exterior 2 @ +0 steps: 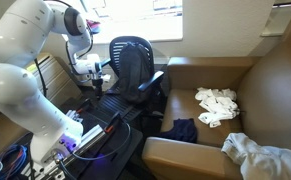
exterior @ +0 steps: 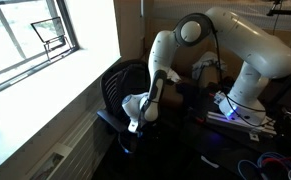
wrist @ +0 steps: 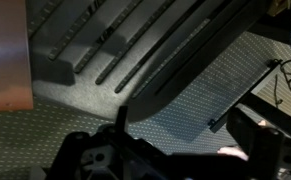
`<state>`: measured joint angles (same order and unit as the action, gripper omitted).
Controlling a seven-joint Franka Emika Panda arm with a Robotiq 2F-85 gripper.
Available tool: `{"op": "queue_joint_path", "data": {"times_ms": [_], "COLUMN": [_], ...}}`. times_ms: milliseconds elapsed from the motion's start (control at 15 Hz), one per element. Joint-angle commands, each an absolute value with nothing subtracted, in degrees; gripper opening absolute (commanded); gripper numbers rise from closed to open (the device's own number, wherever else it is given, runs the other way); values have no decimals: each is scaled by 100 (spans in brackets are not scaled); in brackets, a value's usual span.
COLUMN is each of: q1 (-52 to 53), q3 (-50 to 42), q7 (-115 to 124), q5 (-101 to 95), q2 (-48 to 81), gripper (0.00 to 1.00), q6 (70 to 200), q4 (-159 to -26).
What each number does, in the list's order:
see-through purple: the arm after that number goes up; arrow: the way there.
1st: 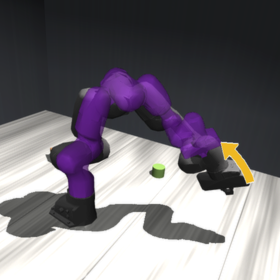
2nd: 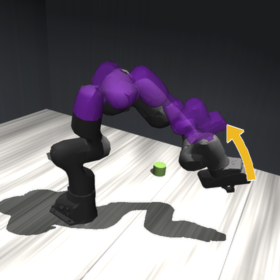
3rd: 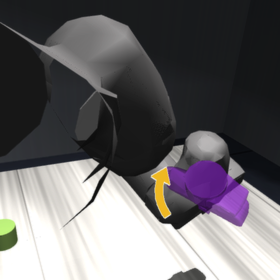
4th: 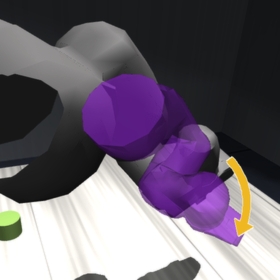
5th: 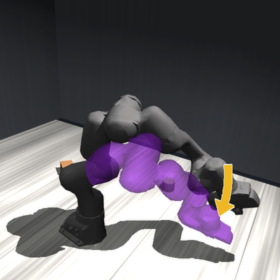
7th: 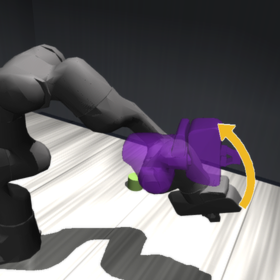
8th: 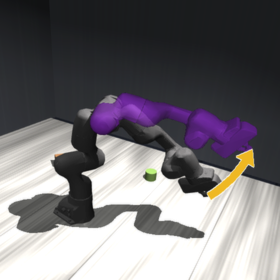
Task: Take the belt off the seat and put it on the back of the chair
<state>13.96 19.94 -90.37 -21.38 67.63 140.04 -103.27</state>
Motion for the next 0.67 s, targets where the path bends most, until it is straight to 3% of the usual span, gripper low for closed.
{"op": "queue_joint_path", "data": {"times_ms": [0, 600], "q1": [1482, 2325], "q3": [1904, 1087], "q7": [-8973, -6915], "q5": [-2044, -2408], "q2": [6923, 6744], "gripper": [100, 100], "q6": [13987, 14361], "q4": [-10071, -9954]}}
